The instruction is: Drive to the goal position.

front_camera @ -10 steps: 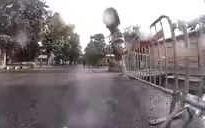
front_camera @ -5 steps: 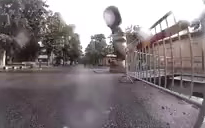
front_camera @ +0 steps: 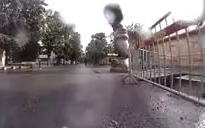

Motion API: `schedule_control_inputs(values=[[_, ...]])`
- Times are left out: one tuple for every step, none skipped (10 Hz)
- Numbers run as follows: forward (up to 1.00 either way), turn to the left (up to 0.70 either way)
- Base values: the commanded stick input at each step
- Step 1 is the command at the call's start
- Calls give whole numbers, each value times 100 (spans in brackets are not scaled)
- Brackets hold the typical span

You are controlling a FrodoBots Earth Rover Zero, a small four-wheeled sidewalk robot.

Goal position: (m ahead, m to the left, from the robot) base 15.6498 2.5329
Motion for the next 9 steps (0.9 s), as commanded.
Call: schedule_control_inputs(values=[[85,0],[85,0],[85,0],[85,0],[85,0],[85,0],[85,0],[85,0],[85,0]])
